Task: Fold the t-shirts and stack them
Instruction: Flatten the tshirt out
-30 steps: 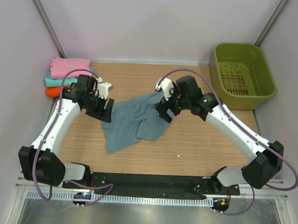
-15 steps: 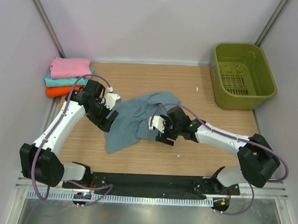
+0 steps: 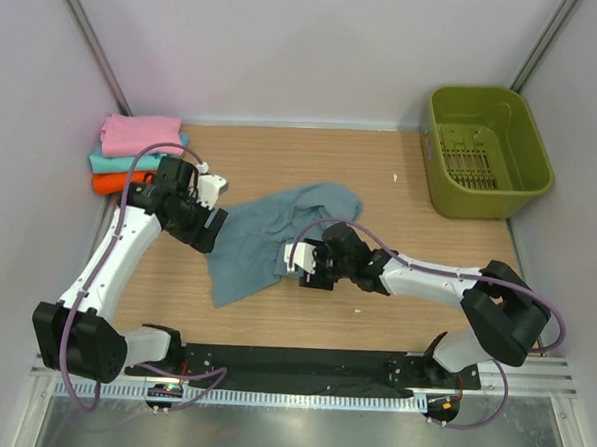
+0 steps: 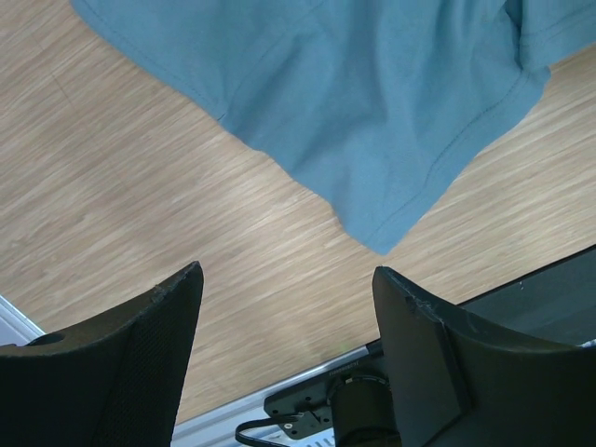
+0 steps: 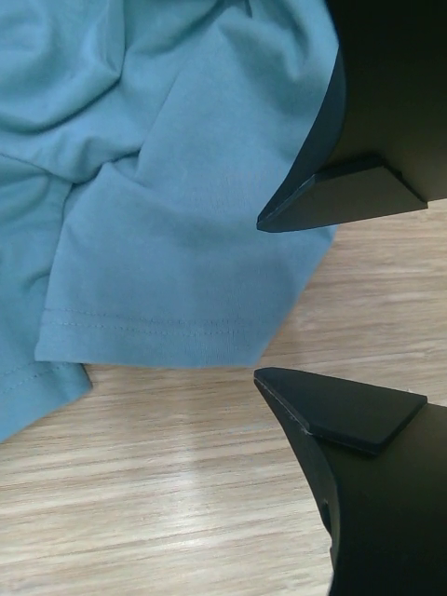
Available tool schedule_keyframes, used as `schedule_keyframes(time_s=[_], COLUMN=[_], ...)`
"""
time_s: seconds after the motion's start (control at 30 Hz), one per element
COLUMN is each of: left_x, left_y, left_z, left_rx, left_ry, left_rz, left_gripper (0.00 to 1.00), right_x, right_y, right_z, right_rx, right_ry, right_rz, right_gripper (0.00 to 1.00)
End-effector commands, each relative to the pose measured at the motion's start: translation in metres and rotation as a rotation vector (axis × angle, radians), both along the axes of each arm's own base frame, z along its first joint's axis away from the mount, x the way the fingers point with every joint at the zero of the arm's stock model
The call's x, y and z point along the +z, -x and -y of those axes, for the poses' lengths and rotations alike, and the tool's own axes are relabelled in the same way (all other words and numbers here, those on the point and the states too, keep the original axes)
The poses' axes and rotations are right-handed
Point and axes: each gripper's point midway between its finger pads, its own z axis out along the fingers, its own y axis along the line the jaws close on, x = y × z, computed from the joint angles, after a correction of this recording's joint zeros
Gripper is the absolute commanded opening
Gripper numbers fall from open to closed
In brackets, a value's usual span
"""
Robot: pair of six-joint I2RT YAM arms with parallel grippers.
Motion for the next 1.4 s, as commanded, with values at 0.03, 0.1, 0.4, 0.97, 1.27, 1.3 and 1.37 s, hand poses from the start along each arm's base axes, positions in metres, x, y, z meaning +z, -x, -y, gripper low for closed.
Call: schedule_keyframes(time_s=[0.03,0.1,0.4,0.97,1.27,1.3,1.37], left_x=[0.019,0.019,0.014,0.016,0.017,0.017,0.018], left_y=[0.003,0.009,0.013,0.014,0.014,0.015,0.015], left_z=[0.001,0.001,0.0,0.001,0.001,0.001,0.0], left_rx=[0.026,0.018,0.02,0.059,0.086,0.087,0.089], left_ry=[0.037,0.04,0.038,0.066,0.097,0.098,0.099], left_rz=[0.052,0.037,0.019,0.013,0.019,0.018,0.029], left_gripper=[0.75,0.75,0.75,0.75,0.74,0.74,0.74], right_x=[0.0,0.0,-0.019,-0.028,-0.016,-0.01,0.022], right_y=[-0.005,-0.001,0.014,-0.001,-0.016,-0.022,-0.037], right_z=[-0.011,-0.013,-0.005,-0.019,-0.03,-0.03,-0.035], right_rx=[0.001,0.011,0.051,0.051,0.048,0.036,0.004], right_ry=[-0.034,-0.028,0.039,0.0,-0.013,-0.004,-0.02], right_rz=[0.015,0.002,-0.049,0.017,0.065,0.09,0.137], right_gripper=[0.66,0.66,0.66,0.5,0.2,0.17,0.05])
